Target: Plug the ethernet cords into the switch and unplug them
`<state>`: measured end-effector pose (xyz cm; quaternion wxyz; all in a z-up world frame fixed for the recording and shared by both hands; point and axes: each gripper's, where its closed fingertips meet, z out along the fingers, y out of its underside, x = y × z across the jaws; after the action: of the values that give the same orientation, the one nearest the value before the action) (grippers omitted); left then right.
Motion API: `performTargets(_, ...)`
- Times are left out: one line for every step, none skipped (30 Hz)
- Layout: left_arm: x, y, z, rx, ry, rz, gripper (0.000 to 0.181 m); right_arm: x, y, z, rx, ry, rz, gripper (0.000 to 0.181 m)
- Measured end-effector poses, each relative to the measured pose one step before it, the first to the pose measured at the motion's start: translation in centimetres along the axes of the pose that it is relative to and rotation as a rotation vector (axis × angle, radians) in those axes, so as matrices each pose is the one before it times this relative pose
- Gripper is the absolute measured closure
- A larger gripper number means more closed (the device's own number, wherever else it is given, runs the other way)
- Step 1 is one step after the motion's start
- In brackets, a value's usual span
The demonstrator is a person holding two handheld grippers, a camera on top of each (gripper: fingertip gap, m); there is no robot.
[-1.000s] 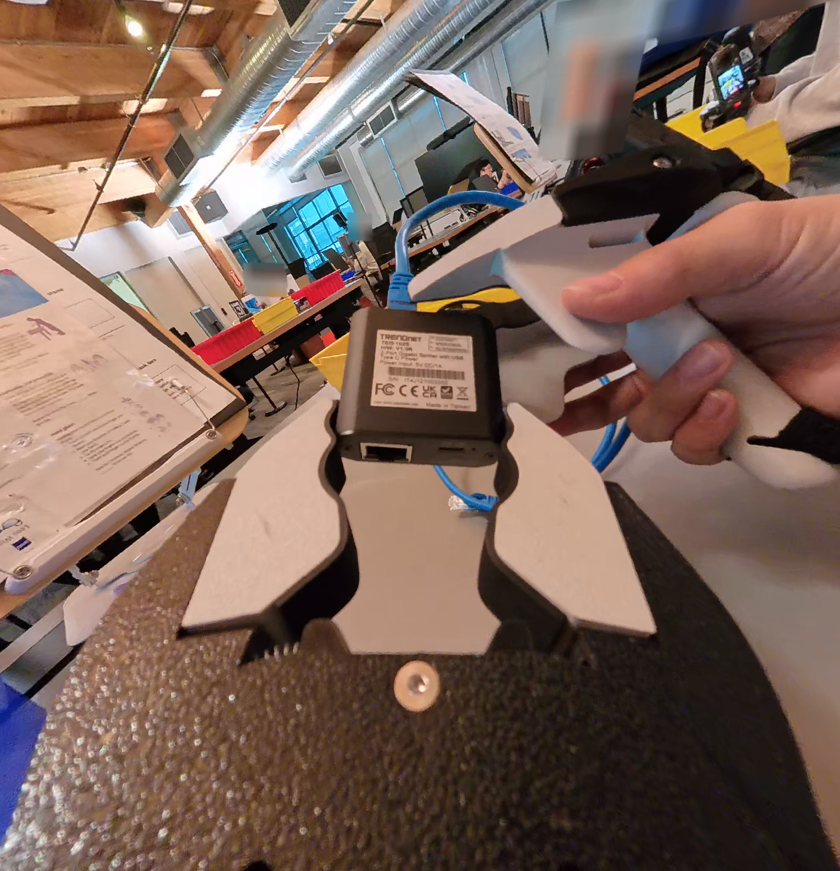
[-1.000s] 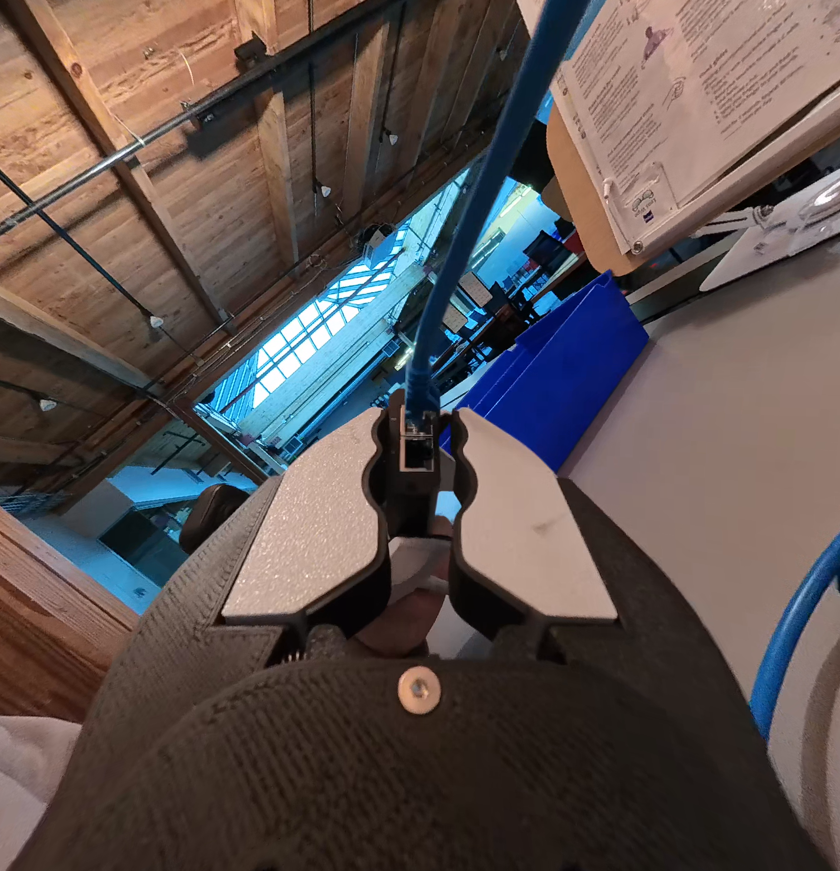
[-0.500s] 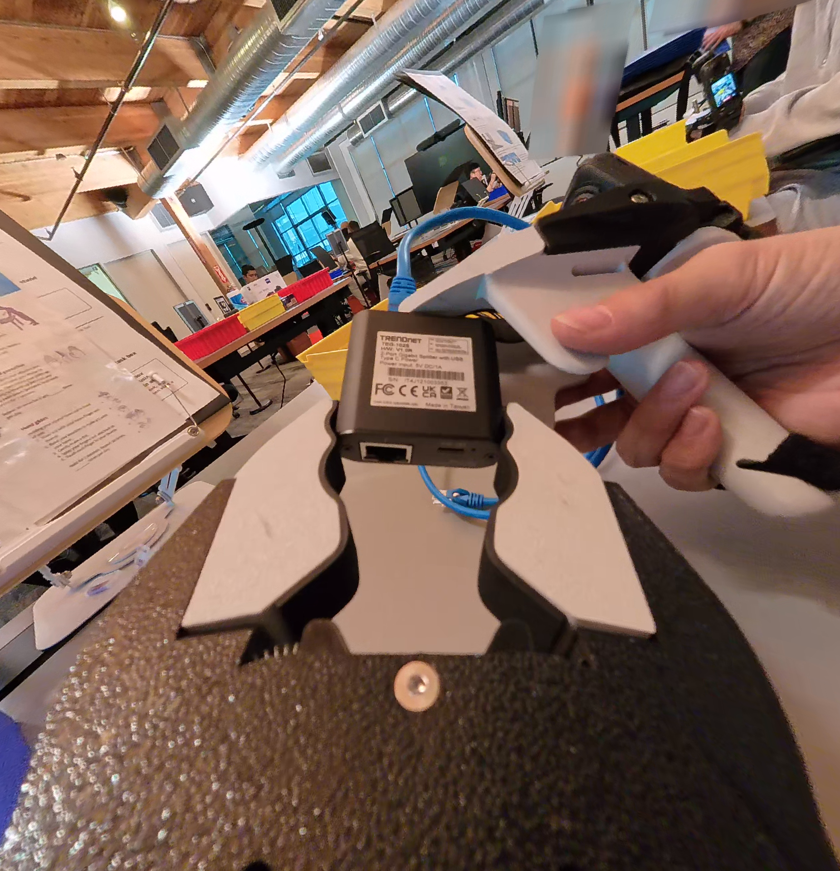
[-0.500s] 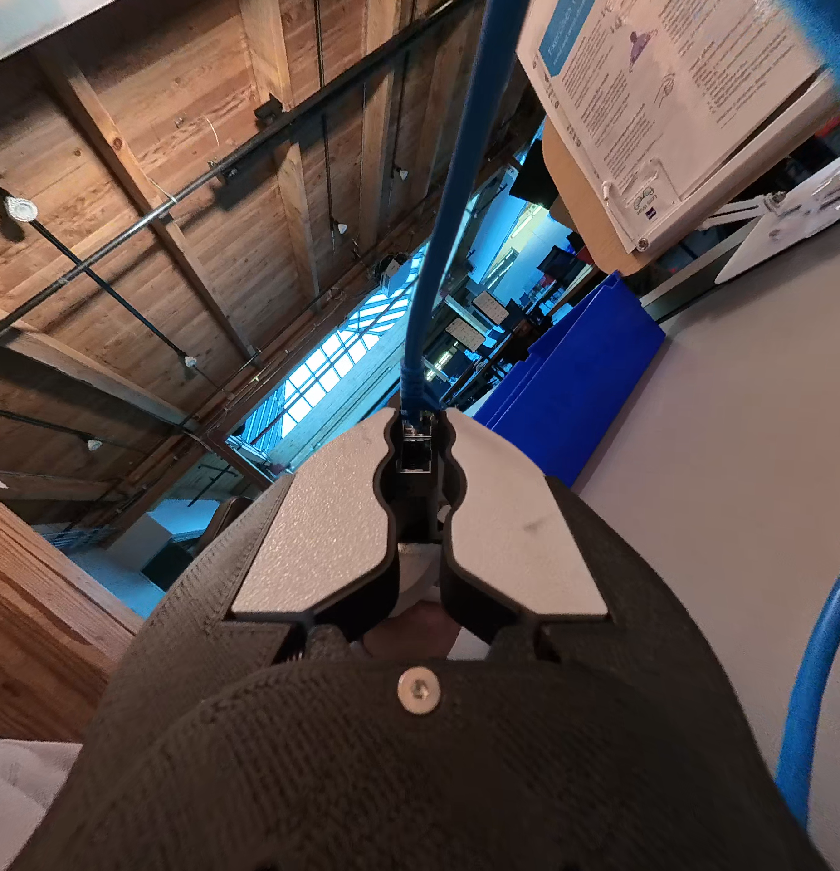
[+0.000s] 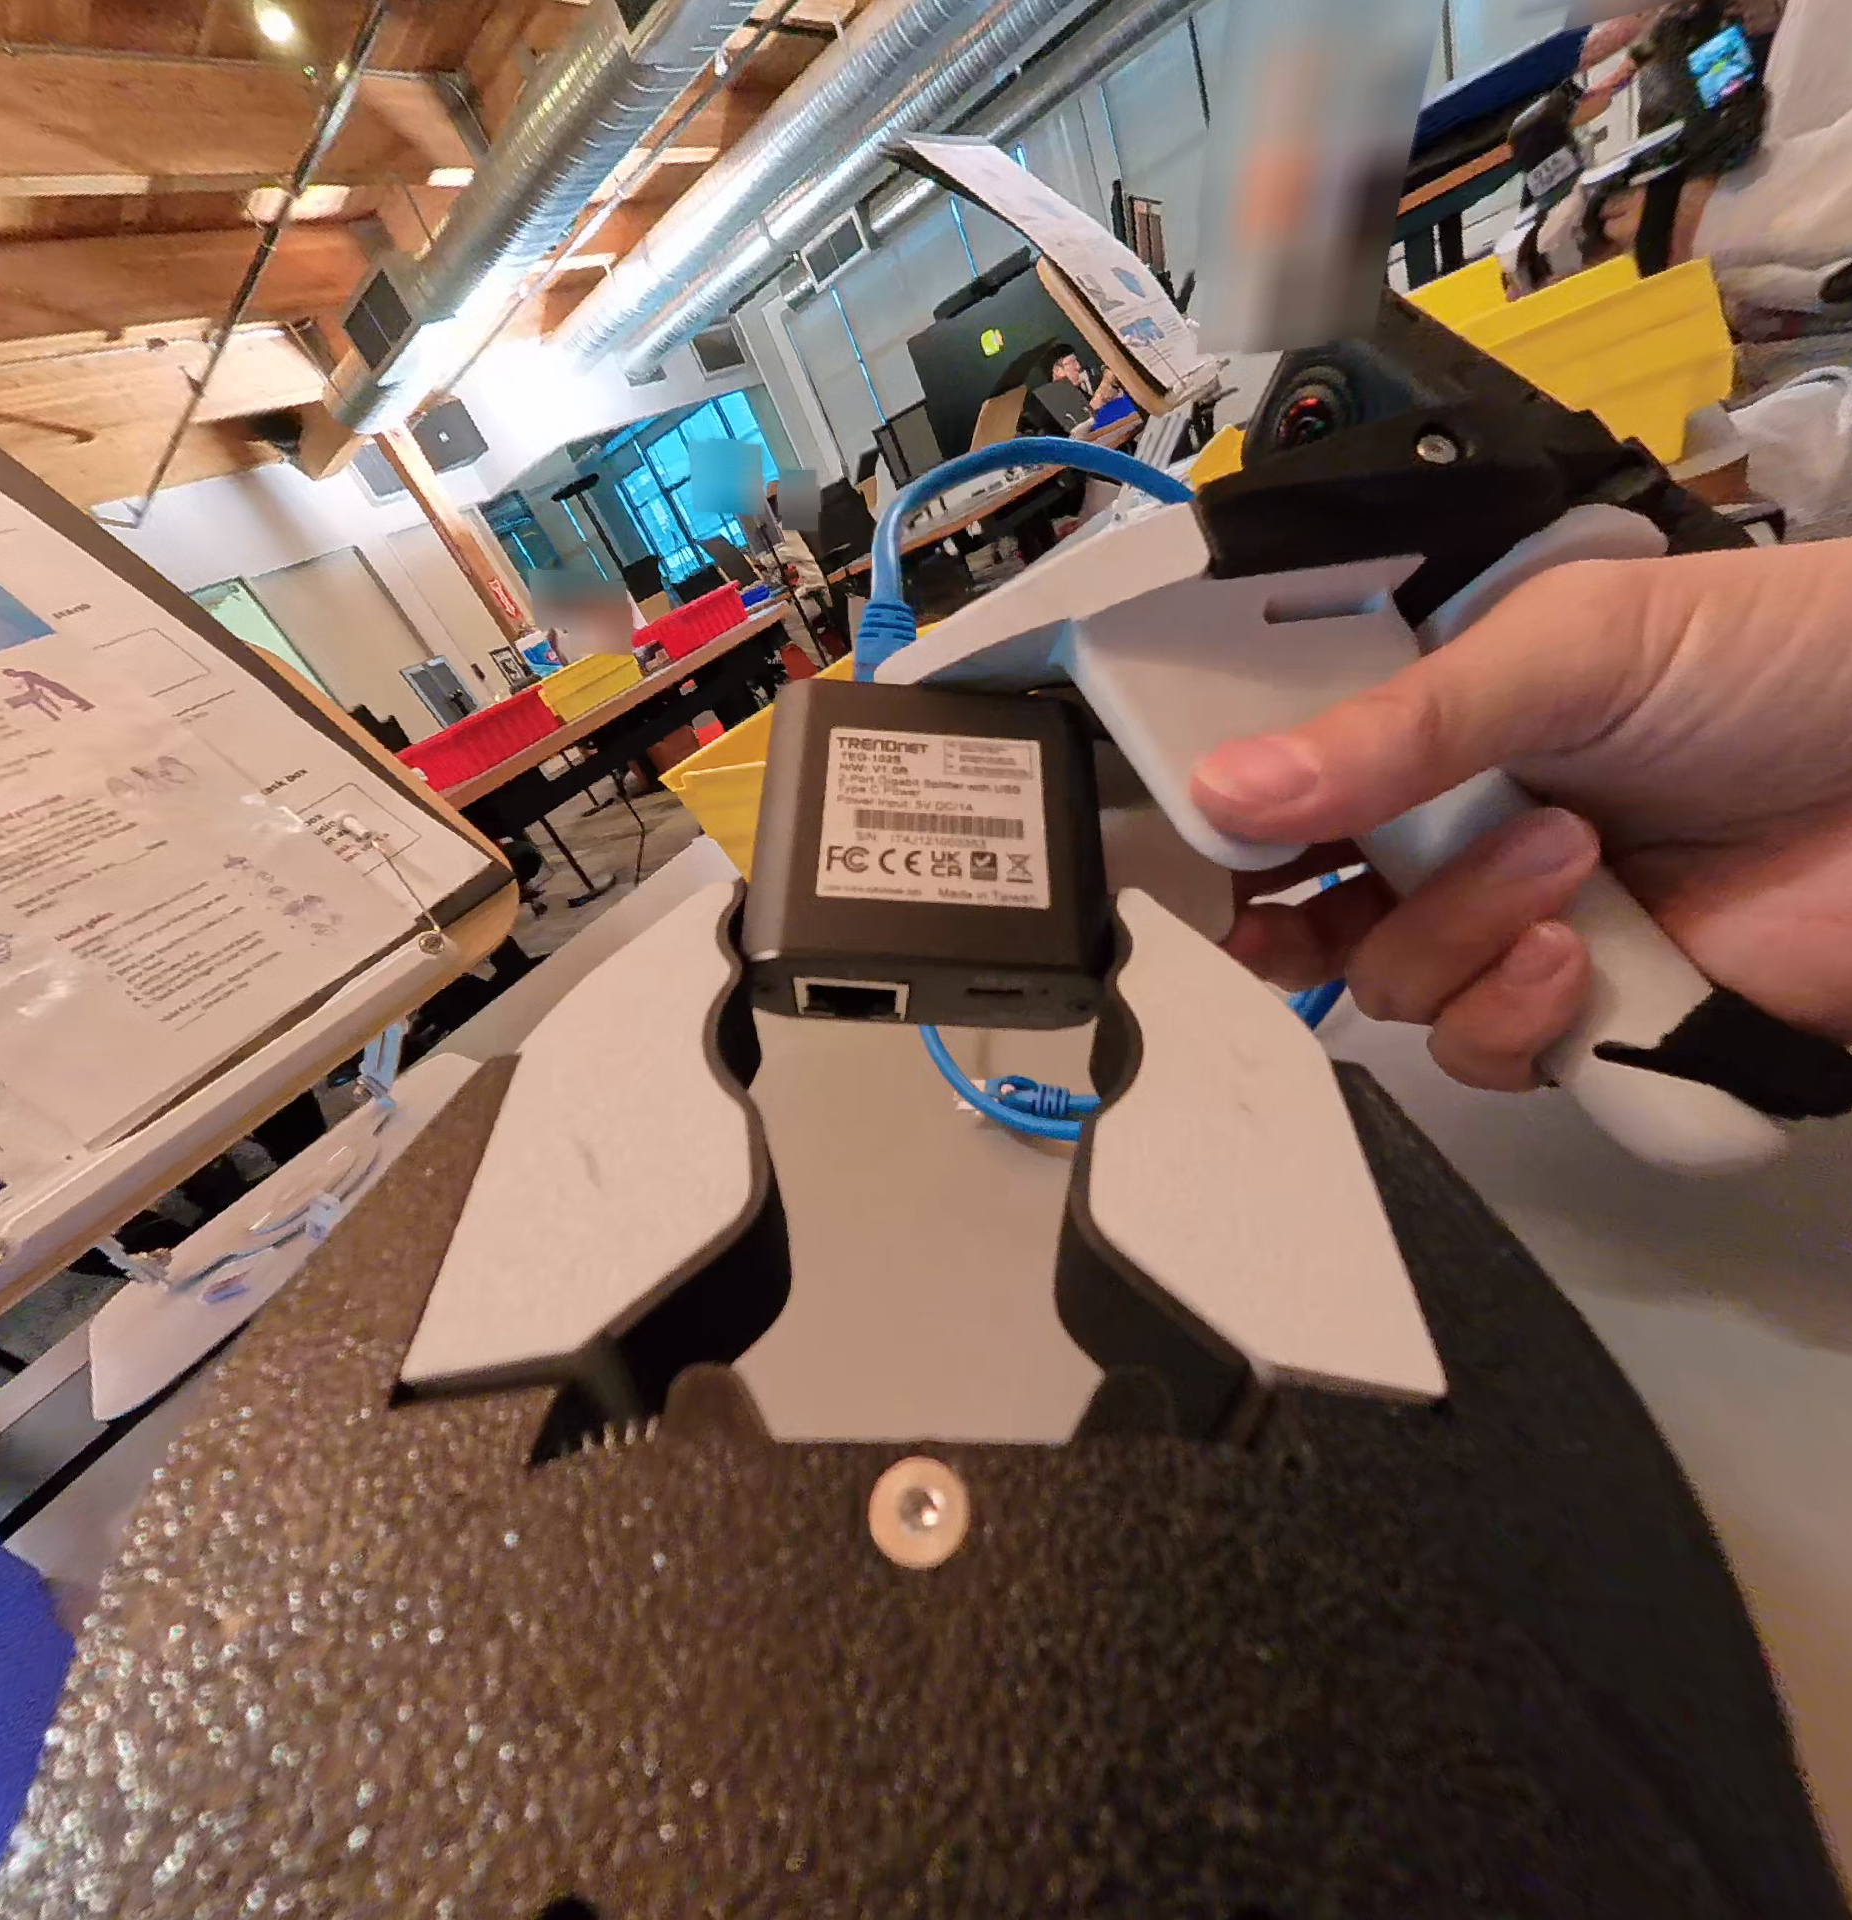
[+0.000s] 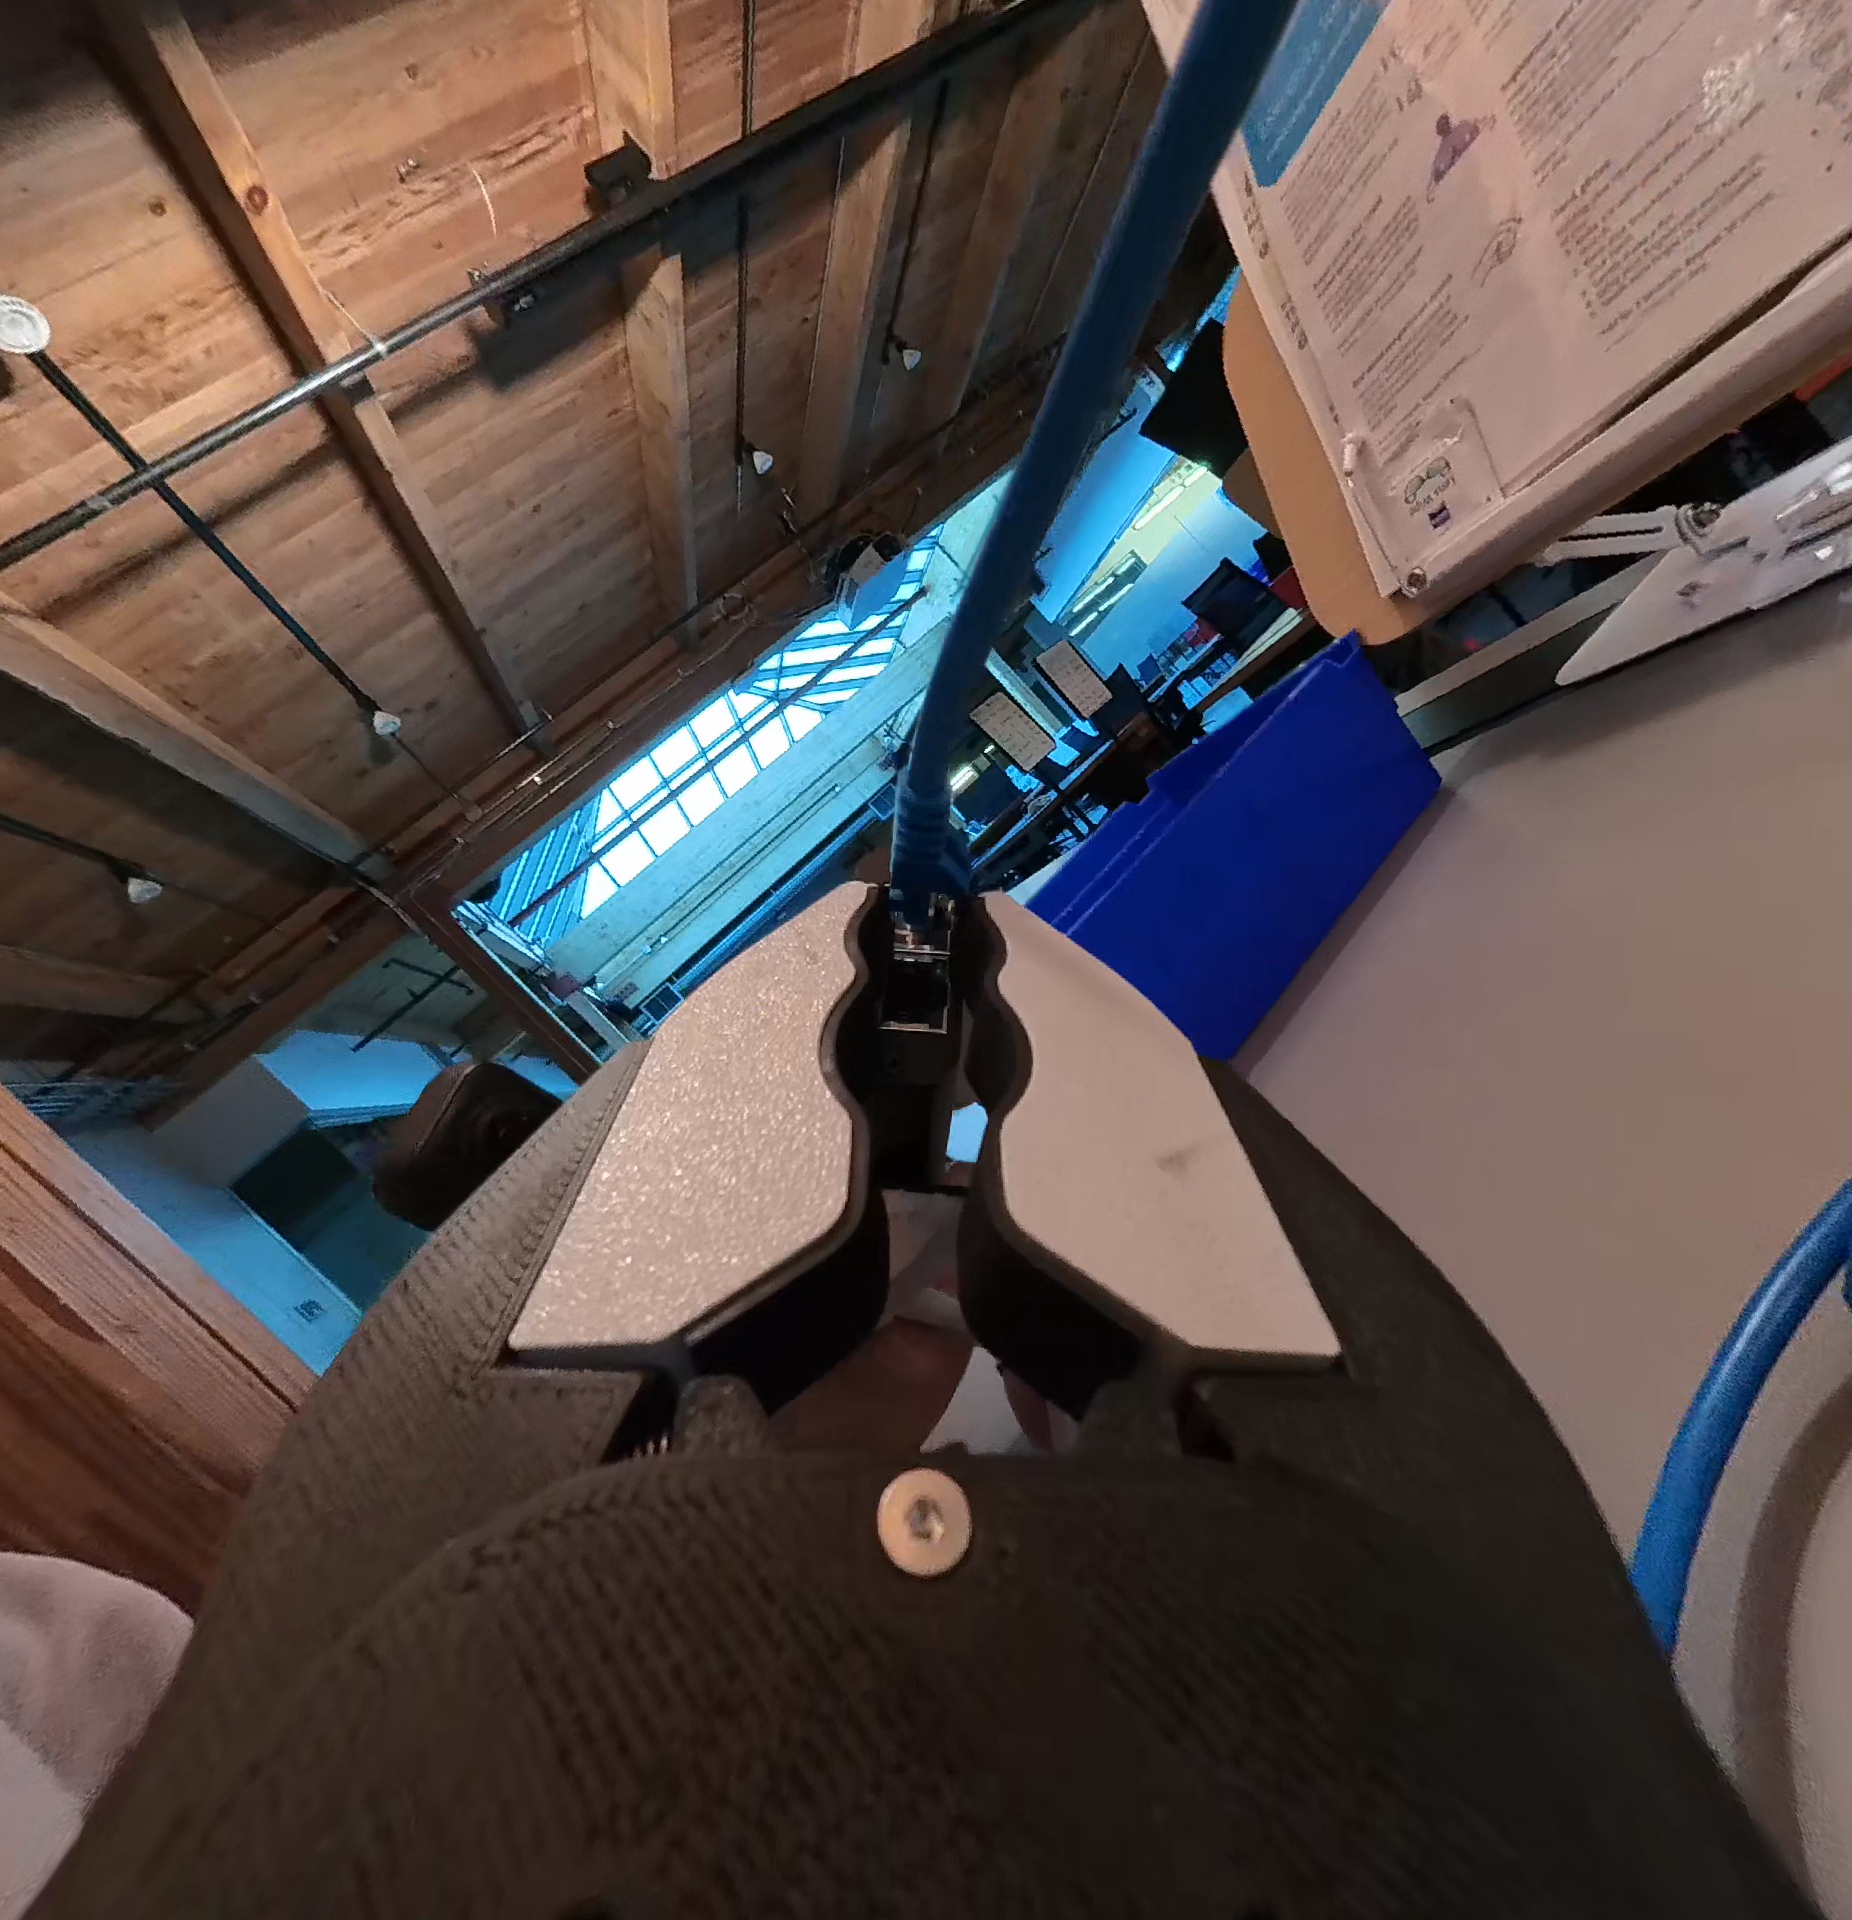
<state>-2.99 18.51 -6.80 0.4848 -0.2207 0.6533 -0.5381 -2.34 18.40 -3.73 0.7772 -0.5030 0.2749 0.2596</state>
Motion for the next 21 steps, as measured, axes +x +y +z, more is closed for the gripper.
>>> performTargets(-0.083, -0.261, 0.016, 0.011, -0.0187, 0.0107, 0.12, -0.171, -0.142, 0.051, 0.0026, -0.0131, -0.0018, 0.167)
performTargets(-0.091, -0.219, 0.037, 0.0022, -0.0188, 0.0175, 0.12, -0.166, -0.169, 0.027, 0.0082, -0.0168, 0.0109, 0.167)
performTargets(-0.086, -0.28, 0.022, 0.0048, -0.0144, 0.0203, 0.12, -0.147, -0.115, 0.017, 0.0031, -0.0185, 0.0125, 0.167)
performTargets(-0.067, -0.195, -0.007, 0.0019, -0.0115, 0.0139, 0.12, -0.076, -0.066, 0.027, 0.004, -0.007, 0.0099, 0.167)
performTargets(-0.069, -0.173, -0.014, 0.0045, -0.0147, 0.01, 0.12, -0.163, -0.078, 0.066, 0.0051, -0.0114, -0.0003, 0.167)
performTargets(-0.053, -0.143, 0.011, 0.0048, -0.0122, 0.0004, 0.12, 0.037, -0.062, 0.027, -0.0016, 0.0024, -0.0037, 0.167)
performTargets(0.011, 0.011, 0.091, -0.0042, -0.0011, -0.0216, 0.12, 0.088, -0.124, 0.004, -0.0029, 0.0087, -0.0132, 0.167)
performTargets(0.052, -0.049, 0.118, 0.0057, 0.0046, -0.0448, 0.12, 0.042, -0.076, 0.014, -0.0071, 0.0015, -0.0156, 0.166)
performTargets(0.05, 0.006, 0.112, 0.0039, -0.0013, -0.0405, 0.12, 0.161, -0.057, 0.003, -0.0047, 0.0105, -0.0121, 0.167)
performTargets(0.039, 0.156, 0.127, -0.0085, -0.0089, -0.0098, 0.12, 0.093, -0.014, -0.056, -0.006, -0.0012, -0.0017, 0.167)
performTargets(0.034, 0.055, 0.072, -0.0064, -0.0112, 0.0142, 0.12, 0.037, -0.055, -0.079, 0.0037, -0.0086, 0.0117, 0.166)
performTargets(0.021, 0.017, 0.053, -0.0093, -0.0075, 0.0175, 0.12, 0.079, -0.026, -0.055, 0.0042, -0.0011, 0.0162, 0.166)
performTargets(0.01, 0.048, 0.019, -0.0053, 0.0054, -0.001, 0.12, 0.024, 0.0, 0.02, 0.0, 0.0053, 0.0077, 0.167)
performTargets(-0.03, 0.003, -0.104, 0.0127, 0.0148, -0.008, 0.12, -0.376, 0.104, 0.132, -0.0187, -0.0259, -0.0006, 0.168)
performTargets(-0.093, -0.166, -0.268, 0.0284, 0.0062, 0.0211, 0.12, -0.375, 0.151, 0.136, -0.0307, -0.0251, -0.0119, 0.168)
performTargets(-0.103, -0.006, -0.184, 0.0032, 0.0026, 0.0293, 0.12, -0.111, 0.029, 0.08, -0.0091, 0.0058, -0.0223, 0.168)
performTargets(-0.061, -0.016, -0.067, -0.0062, 0.0076, 0.0069, 0.12, -0.038, -0.099, 0.04, 0.0087, 0.0098, -0.007, 0.168)
performTargets(-0.019, -0.17, -0.035, 0.0049, 0.0068, -0.0093, 0.12, -0.128, -0.073, 0.062, 0.0125, -0.0021, 0.0033, 0.167)
performTargets(-0.025, -0.122, -0.024, 0.0065, -0.0008, -0.0031, 0.12, -0.071, -0.005, 0.081, 0.0053, -0.0014, -0.0004, 0.166)
performTargets(-0.038, 0.007, -0.027, 0.0002, -0.0019, 0.0011, 0.12, 0.027, 0.028, 0.032, -0.0011, 0.0011, -0.0026, 0.166)
performTargets(-0.016, 0.049, -0.02, -0.0009, 0.0038, -0.003, 0.12, 0.051, 0.043, 0.031, -0.0061, -0.0001, 0.0019, 0.166)
